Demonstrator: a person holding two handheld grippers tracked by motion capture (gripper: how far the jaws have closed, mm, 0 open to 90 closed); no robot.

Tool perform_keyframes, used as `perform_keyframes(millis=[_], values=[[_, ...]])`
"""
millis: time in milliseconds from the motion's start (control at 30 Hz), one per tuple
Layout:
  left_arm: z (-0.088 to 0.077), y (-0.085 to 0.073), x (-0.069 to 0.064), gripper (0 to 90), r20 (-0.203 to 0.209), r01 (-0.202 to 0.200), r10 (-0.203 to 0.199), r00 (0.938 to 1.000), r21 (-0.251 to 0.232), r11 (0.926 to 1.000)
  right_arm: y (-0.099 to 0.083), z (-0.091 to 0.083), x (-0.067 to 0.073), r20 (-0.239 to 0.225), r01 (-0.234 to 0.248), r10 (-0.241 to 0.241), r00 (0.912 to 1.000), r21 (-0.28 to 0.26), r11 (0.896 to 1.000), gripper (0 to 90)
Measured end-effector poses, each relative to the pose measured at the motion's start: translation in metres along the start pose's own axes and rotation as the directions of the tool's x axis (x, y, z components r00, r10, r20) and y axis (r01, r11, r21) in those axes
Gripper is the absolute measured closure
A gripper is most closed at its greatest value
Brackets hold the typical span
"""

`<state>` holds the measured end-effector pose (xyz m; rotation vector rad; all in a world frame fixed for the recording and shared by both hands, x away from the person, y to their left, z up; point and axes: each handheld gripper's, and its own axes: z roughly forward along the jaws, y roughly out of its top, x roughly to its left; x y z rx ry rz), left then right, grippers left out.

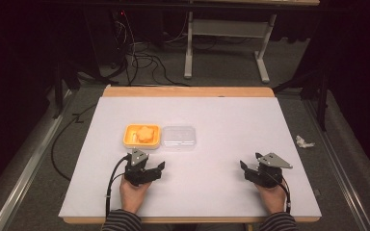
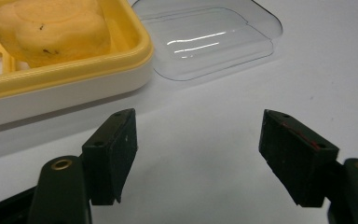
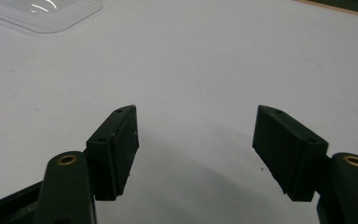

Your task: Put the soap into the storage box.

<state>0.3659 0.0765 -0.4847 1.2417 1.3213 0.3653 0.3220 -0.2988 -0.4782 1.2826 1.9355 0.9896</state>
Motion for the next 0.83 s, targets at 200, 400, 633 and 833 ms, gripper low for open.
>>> perform_keyframes(millis=[200,400,633,833], values=[[0.0015,-0.0021,-0.0003,28.5,-0.004,-0.011,0.011,0.9999,0.002,0.9999,0.0000,0.0001,0.0000,0.000,0.002,-0.002,1.0000,0.000,1.000,31.7],[0.0022,-0.0035,-0.0004,28.6,-0.011,-0.022,0.023,0.9997,0.004,0.9997,0.0000,0.0001,0.0001,0.001,0.000,0.000,1.0000,0.000,1.000,31.7],[0.0022,-0.0060,-0.0021,28.9,-0.011,-0.041,0.041,0.9991,-0.002,0.9992,0.0000,0.0000,-0.0004,0.001,0.002,-0.002,1.0000,0.001,1.000,31.8],[0.0019,-0.0077,-0.0033,29.6,-0.019,-0.065,0.065,0.9977,-0.004,0.9979,0.0000,0.0000,-0.0003,0.002,0.001,-0.001,1.0000,0.001,1.000,31.9]])
